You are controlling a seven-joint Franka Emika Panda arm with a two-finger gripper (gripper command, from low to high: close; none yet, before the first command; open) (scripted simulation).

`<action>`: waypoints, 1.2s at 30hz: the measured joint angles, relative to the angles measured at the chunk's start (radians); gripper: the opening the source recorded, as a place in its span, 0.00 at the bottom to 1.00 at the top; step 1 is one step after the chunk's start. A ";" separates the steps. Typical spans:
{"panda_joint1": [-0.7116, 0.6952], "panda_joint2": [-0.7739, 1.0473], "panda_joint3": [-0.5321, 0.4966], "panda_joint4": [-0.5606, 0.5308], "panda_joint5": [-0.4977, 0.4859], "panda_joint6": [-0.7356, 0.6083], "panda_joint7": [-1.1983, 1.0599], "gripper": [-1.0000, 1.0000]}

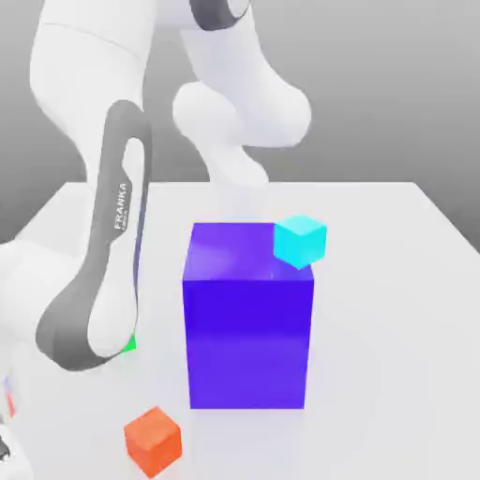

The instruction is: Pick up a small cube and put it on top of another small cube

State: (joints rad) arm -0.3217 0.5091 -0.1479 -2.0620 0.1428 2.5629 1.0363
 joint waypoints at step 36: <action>-0.387 -0.568 0.111 -0.915 -0.206 0.355 1.339 0.00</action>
State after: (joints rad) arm -0.7088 -0.0589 -0.0369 -2.9766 -0.0637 2.9183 2.3755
